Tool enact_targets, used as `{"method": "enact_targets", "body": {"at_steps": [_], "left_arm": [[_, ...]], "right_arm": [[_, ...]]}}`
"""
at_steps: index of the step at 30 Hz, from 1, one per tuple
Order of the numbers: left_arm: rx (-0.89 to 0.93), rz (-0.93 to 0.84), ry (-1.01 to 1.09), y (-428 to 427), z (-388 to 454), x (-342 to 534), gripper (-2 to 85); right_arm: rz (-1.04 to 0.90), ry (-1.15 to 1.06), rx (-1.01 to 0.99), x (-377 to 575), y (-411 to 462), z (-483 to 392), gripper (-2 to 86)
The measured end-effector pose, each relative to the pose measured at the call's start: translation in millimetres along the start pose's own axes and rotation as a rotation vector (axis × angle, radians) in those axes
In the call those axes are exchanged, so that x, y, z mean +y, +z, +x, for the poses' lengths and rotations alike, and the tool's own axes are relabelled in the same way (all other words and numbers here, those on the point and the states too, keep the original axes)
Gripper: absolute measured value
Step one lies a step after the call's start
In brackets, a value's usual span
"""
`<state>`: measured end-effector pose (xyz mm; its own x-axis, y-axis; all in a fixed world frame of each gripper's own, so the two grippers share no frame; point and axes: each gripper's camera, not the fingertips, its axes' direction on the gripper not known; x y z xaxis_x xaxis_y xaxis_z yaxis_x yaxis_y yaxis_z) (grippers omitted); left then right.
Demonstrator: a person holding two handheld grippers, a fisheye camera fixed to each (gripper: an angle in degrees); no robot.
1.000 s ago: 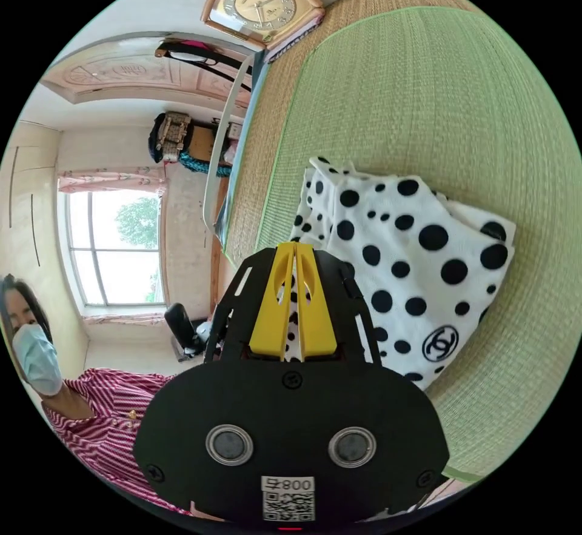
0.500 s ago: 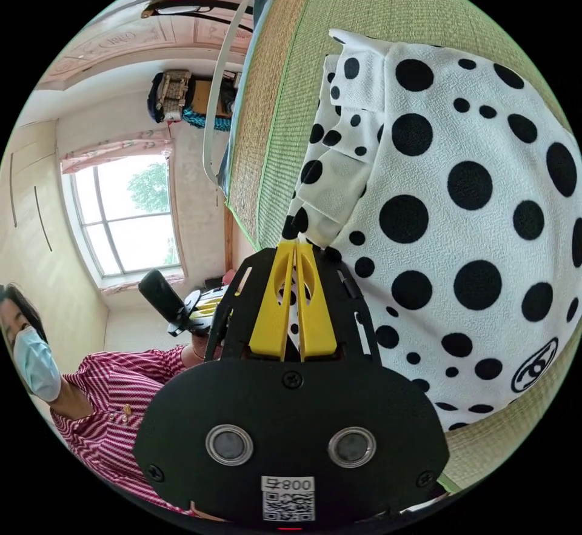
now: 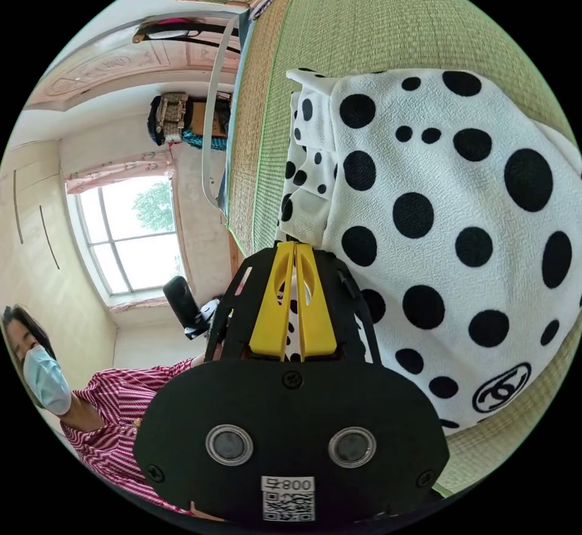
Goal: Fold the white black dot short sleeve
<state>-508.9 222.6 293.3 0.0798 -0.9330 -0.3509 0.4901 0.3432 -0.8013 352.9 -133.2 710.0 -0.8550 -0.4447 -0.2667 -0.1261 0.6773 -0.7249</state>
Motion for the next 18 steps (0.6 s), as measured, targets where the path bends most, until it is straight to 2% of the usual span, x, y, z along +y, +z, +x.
{"method": "enact_targets", "body": {"at_steps": [5,10,13,18], "left_arm": [[-0.002,0.0,0.003,-3,-9,-4,0.1],[-0.003,-0.006,0.0,-6,-19,-11,0.2],[-0.002,0.019,0.011,-17,-23,-15,0.2],[-0.003,-0.014,-0.023,-22,-48,-26,0.3]], "right_arm": [[0.037,-0.065,0.007,-2,-18,-33,0.1],[0.035,0.008,0.014,-18,-24,-25,0.1],[0.08,-0.025,-0.027,-25,-36,-38,0.1],[0.095,0.032,0.05,-48,-51,-38,0.1]]}}
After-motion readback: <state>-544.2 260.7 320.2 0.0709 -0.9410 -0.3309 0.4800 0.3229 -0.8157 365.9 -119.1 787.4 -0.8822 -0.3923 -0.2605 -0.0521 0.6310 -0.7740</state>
